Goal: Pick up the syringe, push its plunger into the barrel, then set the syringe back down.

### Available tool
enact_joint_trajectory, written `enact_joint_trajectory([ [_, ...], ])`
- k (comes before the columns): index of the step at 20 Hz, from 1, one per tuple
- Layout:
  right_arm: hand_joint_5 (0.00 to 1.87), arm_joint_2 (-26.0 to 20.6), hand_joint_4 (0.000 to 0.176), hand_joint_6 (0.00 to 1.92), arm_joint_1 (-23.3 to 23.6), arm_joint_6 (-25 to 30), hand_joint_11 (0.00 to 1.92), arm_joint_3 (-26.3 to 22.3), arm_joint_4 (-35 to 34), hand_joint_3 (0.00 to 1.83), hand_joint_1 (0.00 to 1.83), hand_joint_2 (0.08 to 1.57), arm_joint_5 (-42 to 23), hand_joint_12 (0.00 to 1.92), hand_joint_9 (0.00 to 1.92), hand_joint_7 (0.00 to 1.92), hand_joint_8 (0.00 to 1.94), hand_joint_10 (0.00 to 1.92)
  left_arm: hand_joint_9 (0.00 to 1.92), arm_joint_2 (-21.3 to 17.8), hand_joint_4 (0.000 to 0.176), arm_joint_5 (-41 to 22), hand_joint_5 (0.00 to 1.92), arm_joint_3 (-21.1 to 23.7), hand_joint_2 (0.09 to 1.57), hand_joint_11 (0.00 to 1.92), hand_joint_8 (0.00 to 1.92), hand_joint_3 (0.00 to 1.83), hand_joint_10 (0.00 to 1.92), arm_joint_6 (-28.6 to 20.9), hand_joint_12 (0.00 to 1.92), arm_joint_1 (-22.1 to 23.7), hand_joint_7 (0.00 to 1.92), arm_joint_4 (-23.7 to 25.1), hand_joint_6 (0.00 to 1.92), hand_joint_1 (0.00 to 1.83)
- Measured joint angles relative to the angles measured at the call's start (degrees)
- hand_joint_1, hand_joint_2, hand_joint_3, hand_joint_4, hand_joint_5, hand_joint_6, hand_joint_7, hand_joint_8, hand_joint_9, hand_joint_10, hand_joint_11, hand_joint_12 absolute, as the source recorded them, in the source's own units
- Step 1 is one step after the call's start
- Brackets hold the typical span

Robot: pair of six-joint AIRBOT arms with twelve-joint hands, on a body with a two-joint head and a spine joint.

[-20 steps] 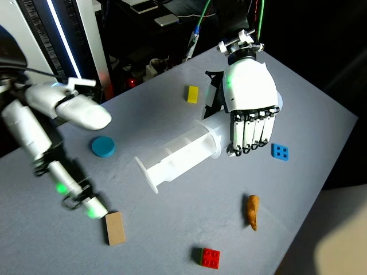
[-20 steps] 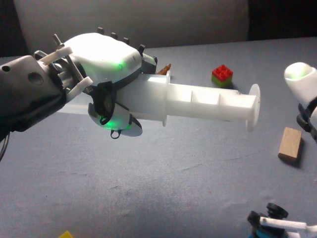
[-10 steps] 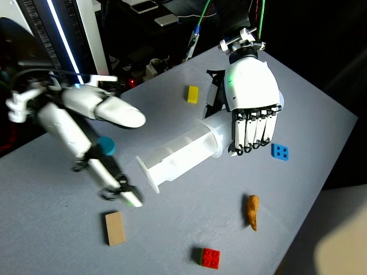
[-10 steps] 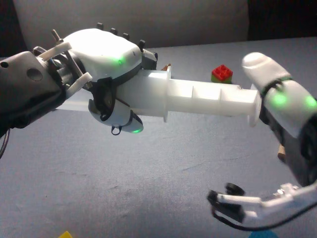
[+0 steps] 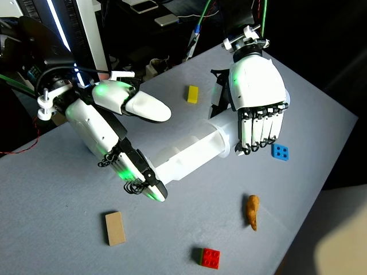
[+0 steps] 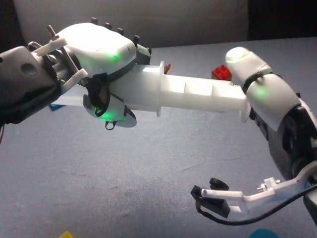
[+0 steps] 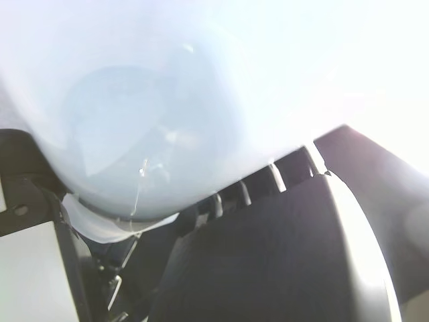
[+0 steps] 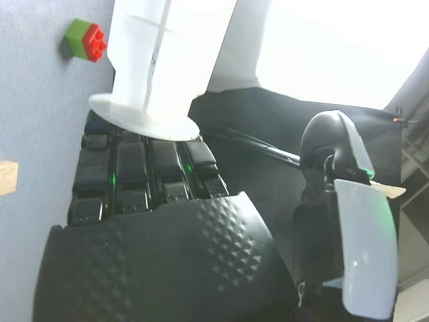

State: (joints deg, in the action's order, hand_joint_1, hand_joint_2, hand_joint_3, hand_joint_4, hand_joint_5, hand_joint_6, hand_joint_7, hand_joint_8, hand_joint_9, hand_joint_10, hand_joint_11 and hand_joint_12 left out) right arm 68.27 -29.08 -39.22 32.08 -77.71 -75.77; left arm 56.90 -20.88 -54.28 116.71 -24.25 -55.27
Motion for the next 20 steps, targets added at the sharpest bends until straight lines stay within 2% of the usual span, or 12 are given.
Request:
enact_joint_trajectory([
  [1,0.05,0.22,0.0,0.0,0.37,-0.31,0.0,0.22,-0.42,0.0,0.1,1.05,0.15,0.26,0.08,0.07,0.0,0.0,1.0,0.0,0.0,0.09,0.91,0.0,1.11,0.81,1.11,0.0,1.04,0.24,1.43,0.04,0.86,0.0,0.96,1.47],
  [4,0.07,1.22,0.0,0.0,1.05,-1.11,0.0,1.05,-0.61,0.0,0.11,1.04,0.07,0.38,0.09,0.09,0.0,0.0,1.04,0.0,0.0,0.09,0.9,-0.2,1.09,0.92,1.07,0.0,0.93,0.39,1.42,0.15,0.88,-0.02,0.93,1.5],
  [6,0.06,1.95,0.0,0.0,1.46,-1.81,0.0,1.7,-0.02,0.0,0.09,1.04,0.59,0.39,0.08,0.08,0.0,0.0,0.89,-0.28,0.0,-0.02,0.76,-0.24,1.16,0.8,1.25,0.0,1.12,0.5,1.51,0.17,0.72,-0.02,1.16,1.49],
  [8,0.07,2.75,0.0,0.0,2.21,-2.58,0.0,2.1,-0.26,0.0,0.09,1.04,0.61,0.37,0.09,0.09,0.0,0.0,0.98,-0.28,0.0,-0.04,0.91,-0.35,1.11,0.85,1.14,0.0,1.06,0.74,1.43,0.46,0.85,-0.02,0.96,1.5],
  [10,0.07,3.69,0.0,0.0,2.84,-3.48,0.0,2.54,-0.31,0.0,0.07,1.04,0.48,0.37,0.09,0.09,0.0,0.0,1.0,-0.28,0.0,-0.13,0.92,-0.35,1.1,0.92,1.14,0.0,1.01,0.9,1.39,0.52,0.85,-0.07,0.92,1.5],
  [11,0.07,4.22,0.0,0.0,2.86,-3.82,0.0,2.78,-0.22,0.0,0.09,1.04,0.39,0.34,0.08,0.09,0.0,0.0,0.85,-0.31,0.0,-0.13,0.78,-0.35,1.16,0.79,1.29,0.0,1.19,0.92,1.52,0.55,0.7,-0.07,1.1,1.49],
  [12,0.08,4.74,0.0,0.0,3.26,-4.33,0.0,2.99,-0.59,0.0,0.11,1.04,0.44,0.37,0.09,0.09,0.0,0.0,0.94,-0.31,0.0,-0.07,0.82,-0.37,1.14,0.86,1.25,0.0,1.09,0.96,1.51,0.52,0.77,-0.07,1.03,1.49],
  [14,0.06,5.49,0.0,0.0,3.8,-4.9,0.0,3.45,-0.42,0.0,0.12,1.03,0.81,0.4,0.1,0.09,0.0,0.0,0.96,-0.31,0.0,0.2,0.87,-0.66,1.12,0.83,1.19,0.0,1.07,0.96,1.54,0.57,0.81,-0.13,0.96,1.49],
  [15,0.06,5.73,0.0,0.0,3.91,-5.27,0.0,3.61,-0.02,0.0,0.12,1.03,1.03,0.41,0.1,0.09,0.0,0.0,0.86,-0.31,0.0,0.2,0.77,-0.66,1.17,0.72,1.28,0.0,1.21,0.98,1.61,0.57,0.71,-0.13,1.11,1.48],
  [17,0.04,6.21,0.0,0.0,3.98,-5.68,0.0,3.85,0.68,0.0,0.1,1.04,1.42,0.36,0.09,0.07,0.0,0.0,0.81,-0.31,0.0,0.28,0.74,-0.72,1.18,0.74,1.3,0.0,1.25,0.96,1.59,0.57,0.67,-0.22,1.17,1.48],
  [18,0.03,6.82,0.0,0.0,4.68,-5.92,0.0,4.26,0.61,0.0,0.11,1.04,1.95,0.32,0.08,0.06,0.0,0.0,0.94,-0.28,0.0,0.24,0.86,-0.92,1.13,0.85,1.18,0.0,1.1,1.03,1.5,0.57,0.79,-0.26,1.01,1.49],
  [20,0.02,8.07,0.0,0.0,5.51,-6.8,0.0,5.14,1.16,0.0,0.11,1.05,2.08,0.28,0.07,0.05,0.0,0.0,0.99,-0.28,0.0,-0.15,0.93,-1.07,1.1,0.84,1.1,0.0,1.03,0.9,1.48,0.57,0.86,-0.87,0.93,1.5],
])
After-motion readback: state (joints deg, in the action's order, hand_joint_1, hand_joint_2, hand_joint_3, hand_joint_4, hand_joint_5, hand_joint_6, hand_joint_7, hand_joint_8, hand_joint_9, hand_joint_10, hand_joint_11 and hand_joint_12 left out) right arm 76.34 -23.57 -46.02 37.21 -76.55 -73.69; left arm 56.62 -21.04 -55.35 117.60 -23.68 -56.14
